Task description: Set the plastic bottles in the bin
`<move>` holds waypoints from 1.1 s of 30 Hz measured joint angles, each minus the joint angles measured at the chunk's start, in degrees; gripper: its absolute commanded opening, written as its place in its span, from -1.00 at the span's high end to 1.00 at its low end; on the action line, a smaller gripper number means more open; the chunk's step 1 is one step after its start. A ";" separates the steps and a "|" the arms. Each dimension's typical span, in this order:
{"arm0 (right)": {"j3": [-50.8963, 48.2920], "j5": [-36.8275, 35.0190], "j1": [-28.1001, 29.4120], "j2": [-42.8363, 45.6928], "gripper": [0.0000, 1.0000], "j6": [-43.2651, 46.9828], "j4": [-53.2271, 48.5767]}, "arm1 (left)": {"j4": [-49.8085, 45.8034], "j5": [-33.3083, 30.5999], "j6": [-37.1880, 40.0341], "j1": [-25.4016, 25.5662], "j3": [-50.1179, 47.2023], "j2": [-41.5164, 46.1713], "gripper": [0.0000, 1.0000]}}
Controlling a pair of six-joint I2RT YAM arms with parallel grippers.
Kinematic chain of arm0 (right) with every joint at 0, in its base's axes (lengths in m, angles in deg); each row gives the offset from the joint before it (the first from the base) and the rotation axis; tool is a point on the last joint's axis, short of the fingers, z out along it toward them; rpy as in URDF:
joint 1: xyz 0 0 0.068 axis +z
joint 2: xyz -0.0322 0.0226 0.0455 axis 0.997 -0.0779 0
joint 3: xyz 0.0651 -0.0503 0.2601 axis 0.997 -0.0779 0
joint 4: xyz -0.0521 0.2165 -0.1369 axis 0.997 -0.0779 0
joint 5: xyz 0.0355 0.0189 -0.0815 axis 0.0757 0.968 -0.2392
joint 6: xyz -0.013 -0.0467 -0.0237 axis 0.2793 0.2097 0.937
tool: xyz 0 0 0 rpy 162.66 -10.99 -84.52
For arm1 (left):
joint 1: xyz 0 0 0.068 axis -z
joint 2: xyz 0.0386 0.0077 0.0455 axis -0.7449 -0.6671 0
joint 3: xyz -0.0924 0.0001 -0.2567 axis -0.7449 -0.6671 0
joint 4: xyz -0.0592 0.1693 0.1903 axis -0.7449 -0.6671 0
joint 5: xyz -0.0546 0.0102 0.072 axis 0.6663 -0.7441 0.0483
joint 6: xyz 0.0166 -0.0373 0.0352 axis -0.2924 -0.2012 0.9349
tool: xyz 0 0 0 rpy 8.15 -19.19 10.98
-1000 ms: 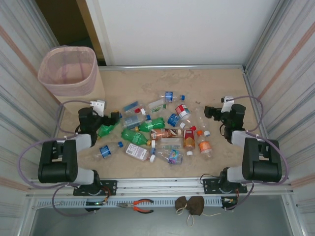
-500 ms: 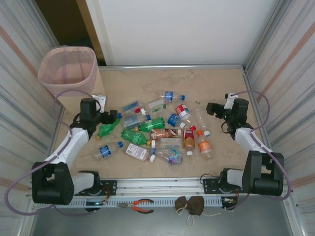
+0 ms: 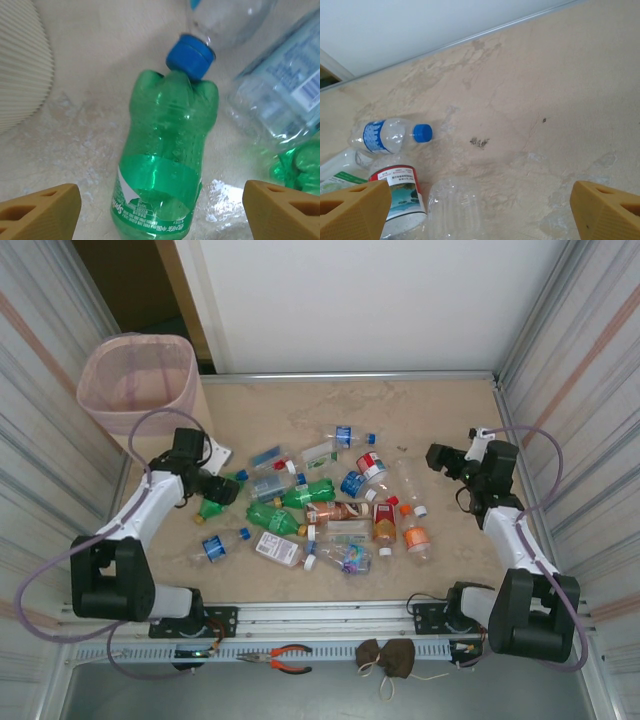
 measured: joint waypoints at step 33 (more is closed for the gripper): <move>0.00 0.13 -1.86 -1.46 -0.81 -0.42 0.02 | 0.04 -2.89 10.25 1.81 6.91 -18.97 -0.19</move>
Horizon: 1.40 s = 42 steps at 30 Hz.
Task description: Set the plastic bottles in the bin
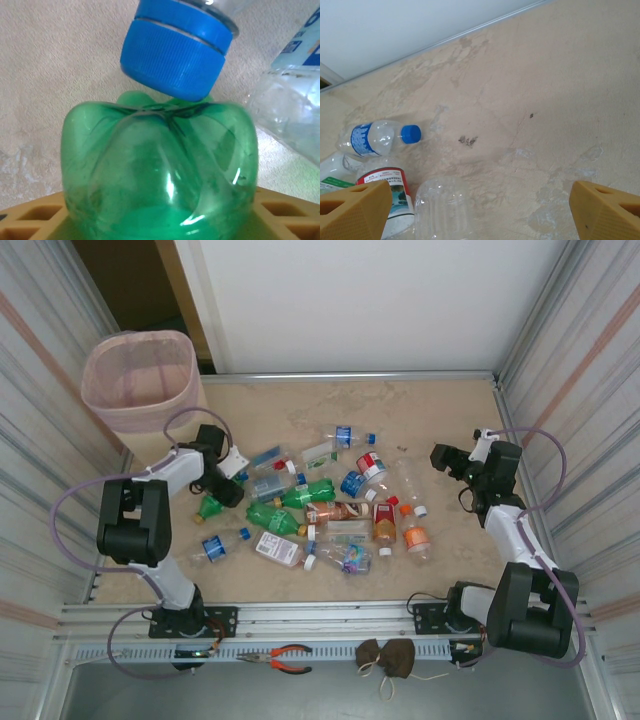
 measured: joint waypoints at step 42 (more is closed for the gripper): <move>5.40 -0.24 0.00 13.03 -0.80 -2.32 -10.54 | -1.07 3.10 -18.51 -5.62 36.81 24.61 0.05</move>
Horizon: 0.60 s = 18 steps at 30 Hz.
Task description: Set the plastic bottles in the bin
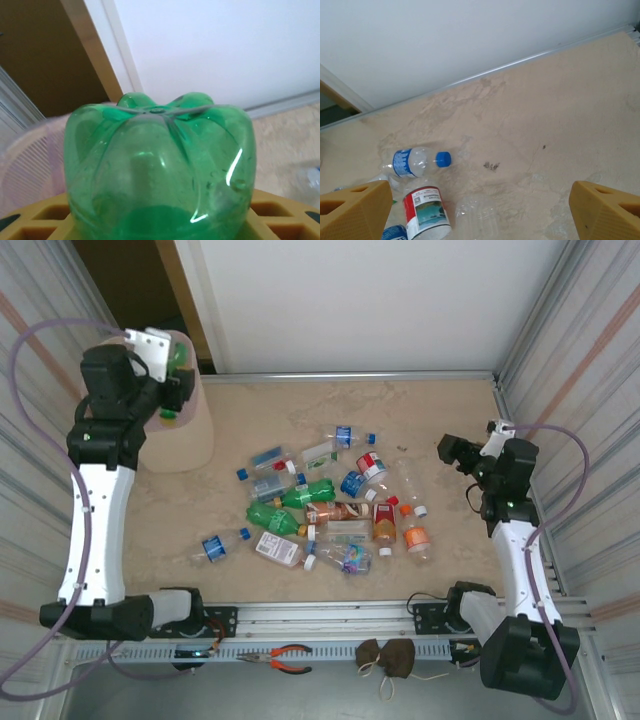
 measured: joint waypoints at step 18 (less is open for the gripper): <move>0.96 -4.46 0.04 4.26 -0.80 1.53 -7.06 | 2.36 1.60 -4.17 -7.78 25.62 -33.77 0.07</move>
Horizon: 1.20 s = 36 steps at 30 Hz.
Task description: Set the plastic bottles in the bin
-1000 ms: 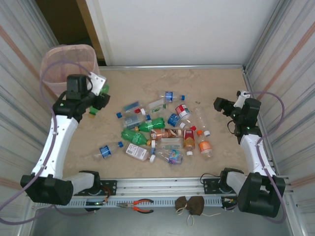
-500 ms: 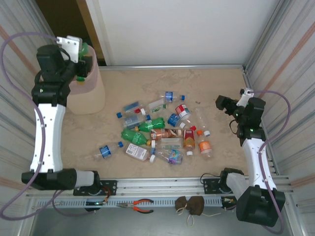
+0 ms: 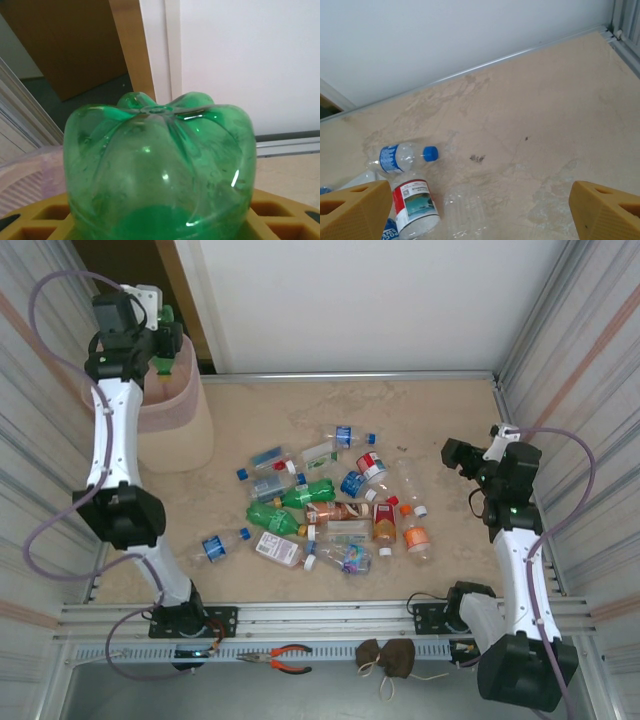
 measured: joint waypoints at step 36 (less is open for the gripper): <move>-1.99 -1.84 2.29 -2.08 -0.80 -0.02 0.68 | -27.23 5.57 -1.86 -3.23 -3.04 -14.62 0.08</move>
